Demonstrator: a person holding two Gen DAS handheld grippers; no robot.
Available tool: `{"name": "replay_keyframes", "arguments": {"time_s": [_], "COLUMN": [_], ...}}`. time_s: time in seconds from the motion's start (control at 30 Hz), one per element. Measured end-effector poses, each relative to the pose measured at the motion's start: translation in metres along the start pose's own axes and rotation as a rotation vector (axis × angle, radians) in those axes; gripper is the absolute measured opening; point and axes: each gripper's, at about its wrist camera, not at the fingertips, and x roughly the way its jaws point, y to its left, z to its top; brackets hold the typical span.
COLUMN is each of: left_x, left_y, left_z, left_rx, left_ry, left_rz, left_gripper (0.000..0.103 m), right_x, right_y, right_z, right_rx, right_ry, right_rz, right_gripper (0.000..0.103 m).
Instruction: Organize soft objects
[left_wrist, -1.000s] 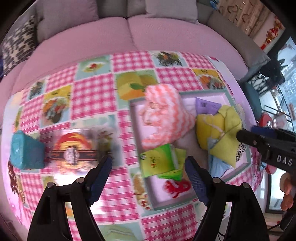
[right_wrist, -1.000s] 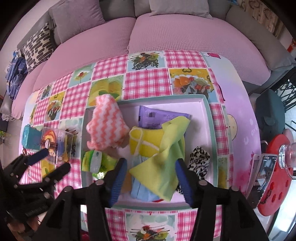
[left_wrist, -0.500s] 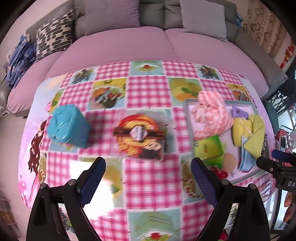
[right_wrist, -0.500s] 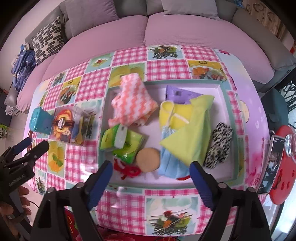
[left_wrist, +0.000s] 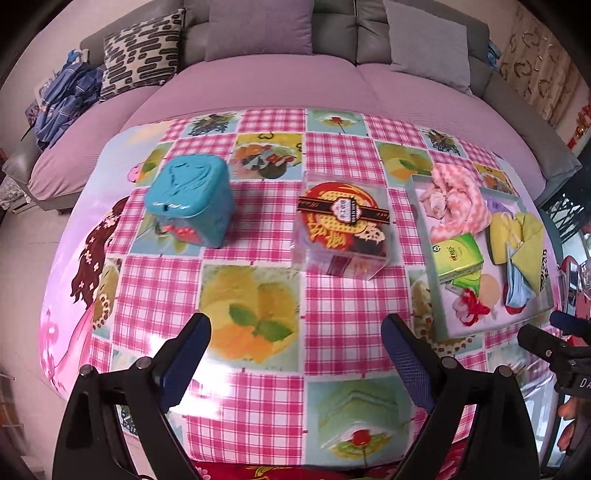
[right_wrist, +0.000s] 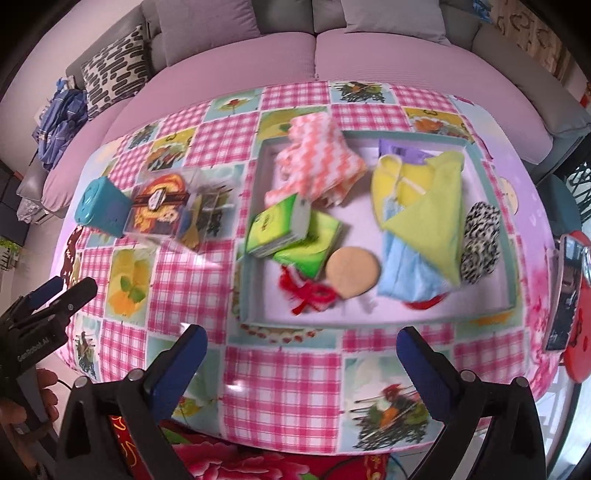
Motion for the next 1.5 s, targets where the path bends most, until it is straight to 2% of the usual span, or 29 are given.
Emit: {"name": "replay_keyframes", "arguments": {"time_s": [0.3, 0.43, 0.57, 0.97, 1.5], "left_x": [-0.002, 0.001, 0.002, 0.0, 0.007], "left_y": [0.013, 0.019, 0.026, 0.03, 0.029], "left_z": [-0.043, -0.061, -0.072, -0.083, -0.085], "left_rx": [-0.004, -0.012, -0.018, -0.029, -0.026], "left_ry": [-0.083, -0.101, -0.117, -0.148, -0.128], "left_rz": [-0.003, 0.02, 0.031, 0.059, 0.108], "left_gripper": [0.094, 0.094, 0.094, 0.093, 0.093], "right_x": [0.011, 0.016, 0.019, 0.017, 0.029], "right_y": [0.022, 0.029, 0.034, 0.034, 0.024], "right_z": [-0.036, -0.051, -0.058, -0.066, -0.072], "right_rx": [0.007, 0.026, 0.018, -0.002, 0.031], "right_ry": [-0.046, -0.077, -0.1, -0.188, -0.21], "right_rz": [0.034, 0.052, 0.031, -0.039, -0.052], "right_gripper": [0.103, 0.103, 0.103, 0.103, 0.103]}}
